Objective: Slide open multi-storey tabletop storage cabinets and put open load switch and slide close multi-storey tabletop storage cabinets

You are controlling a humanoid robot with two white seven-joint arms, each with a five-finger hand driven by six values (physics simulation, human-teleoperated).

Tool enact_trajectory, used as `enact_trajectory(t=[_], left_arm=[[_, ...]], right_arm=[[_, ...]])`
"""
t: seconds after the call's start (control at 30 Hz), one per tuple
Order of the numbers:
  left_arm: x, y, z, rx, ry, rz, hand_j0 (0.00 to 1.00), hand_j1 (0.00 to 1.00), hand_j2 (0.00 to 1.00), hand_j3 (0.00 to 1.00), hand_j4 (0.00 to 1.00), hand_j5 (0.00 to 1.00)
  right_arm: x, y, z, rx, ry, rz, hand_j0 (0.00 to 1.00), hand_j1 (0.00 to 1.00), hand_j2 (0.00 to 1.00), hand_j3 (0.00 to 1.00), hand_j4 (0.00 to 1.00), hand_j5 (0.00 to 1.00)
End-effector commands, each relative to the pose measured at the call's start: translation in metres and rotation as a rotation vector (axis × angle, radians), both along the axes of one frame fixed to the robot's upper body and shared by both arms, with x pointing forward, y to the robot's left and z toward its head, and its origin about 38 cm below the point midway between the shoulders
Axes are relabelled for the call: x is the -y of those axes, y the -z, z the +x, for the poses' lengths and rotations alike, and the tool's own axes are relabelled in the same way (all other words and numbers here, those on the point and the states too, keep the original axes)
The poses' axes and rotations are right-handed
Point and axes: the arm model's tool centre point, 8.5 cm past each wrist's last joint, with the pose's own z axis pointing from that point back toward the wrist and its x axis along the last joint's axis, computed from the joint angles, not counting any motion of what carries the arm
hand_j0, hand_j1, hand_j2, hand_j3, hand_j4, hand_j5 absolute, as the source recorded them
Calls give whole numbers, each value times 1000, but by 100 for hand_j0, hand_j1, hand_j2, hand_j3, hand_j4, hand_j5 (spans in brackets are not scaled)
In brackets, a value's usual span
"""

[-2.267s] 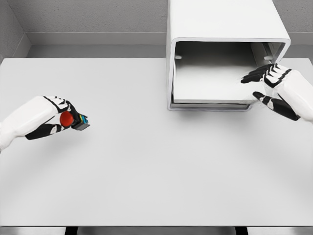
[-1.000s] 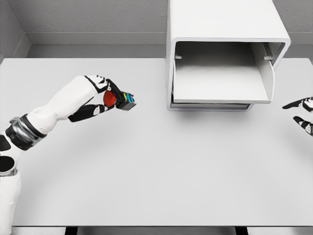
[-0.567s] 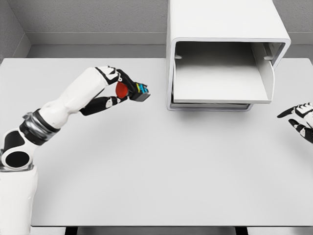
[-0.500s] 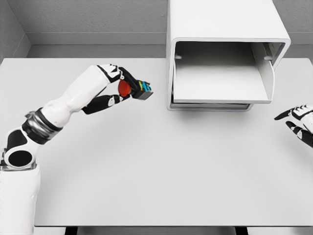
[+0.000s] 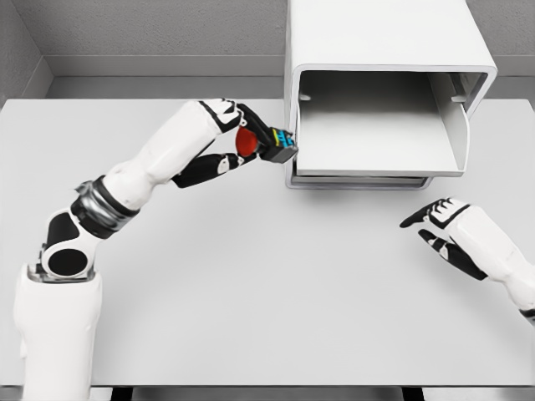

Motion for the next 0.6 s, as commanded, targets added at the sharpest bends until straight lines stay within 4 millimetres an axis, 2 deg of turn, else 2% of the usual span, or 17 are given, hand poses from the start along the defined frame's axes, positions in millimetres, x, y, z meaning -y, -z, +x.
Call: enact_trajectory(t=[0.0,0.23,0.37,0.57], left_arm=[[3,-1,0,-2,5,-17,40,40,40,40,40,40],[5,-5,4,17,-13,22,40,40,40,40,40,40],[13,-1,4,12,-5,55,40,40,40,40,40,40],[20,-7,5,31,13,62,40,40,40,40,40,40]], right_arm=[[-6,2,-1,-5,-10,17,55,55,55,55,55,55],[-15,9,-3,-4,-5,34,56,56,56,56,56,56],[-19,13,-3,-9,3,58,56,56,56,56,56,56],[-22,16,-4,-24,-5,57,56,56,56,56,56,56]])
